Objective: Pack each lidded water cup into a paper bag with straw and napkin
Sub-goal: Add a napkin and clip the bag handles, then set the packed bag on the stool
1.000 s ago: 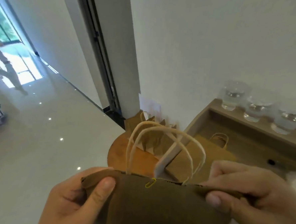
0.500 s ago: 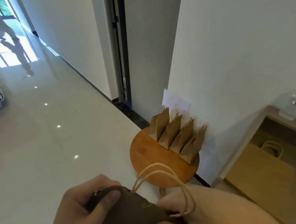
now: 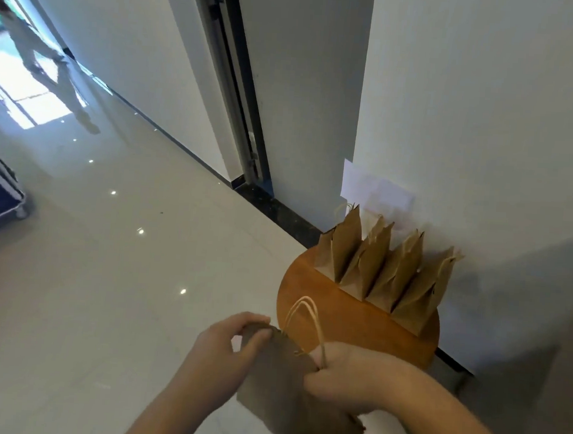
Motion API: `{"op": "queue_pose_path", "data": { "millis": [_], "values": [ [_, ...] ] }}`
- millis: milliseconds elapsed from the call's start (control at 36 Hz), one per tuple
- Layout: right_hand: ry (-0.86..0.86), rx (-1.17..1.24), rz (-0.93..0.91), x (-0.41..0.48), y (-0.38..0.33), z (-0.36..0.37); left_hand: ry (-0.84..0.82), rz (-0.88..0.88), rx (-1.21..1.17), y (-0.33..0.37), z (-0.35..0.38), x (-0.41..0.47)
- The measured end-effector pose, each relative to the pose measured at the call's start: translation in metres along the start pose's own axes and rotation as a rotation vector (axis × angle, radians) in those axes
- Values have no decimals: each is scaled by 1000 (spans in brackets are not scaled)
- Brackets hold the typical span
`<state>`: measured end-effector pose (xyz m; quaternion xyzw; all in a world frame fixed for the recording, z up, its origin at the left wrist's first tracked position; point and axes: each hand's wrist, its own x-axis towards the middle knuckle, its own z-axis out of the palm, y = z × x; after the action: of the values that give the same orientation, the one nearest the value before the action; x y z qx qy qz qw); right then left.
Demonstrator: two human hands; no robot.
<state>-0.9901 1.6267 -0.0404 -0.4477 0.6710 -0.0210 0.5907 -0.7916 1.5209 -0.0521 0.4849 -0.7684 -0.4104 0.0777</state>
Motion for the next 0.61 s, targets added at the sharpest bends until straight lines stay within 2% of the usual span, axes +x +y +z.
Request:
{"op": "queue_pose_path", "data": {
  "millis": [111,361,611],
  "values": [
    [72,-1,66,60,15,-27,-118,-131,124,6,6,55],
    [242,304,161,133,30,-69,-98,-155,87,57,-13,150],
    [440,496,247,244,51,-87,-27,46,110,58,-37,266]
  ]
}}
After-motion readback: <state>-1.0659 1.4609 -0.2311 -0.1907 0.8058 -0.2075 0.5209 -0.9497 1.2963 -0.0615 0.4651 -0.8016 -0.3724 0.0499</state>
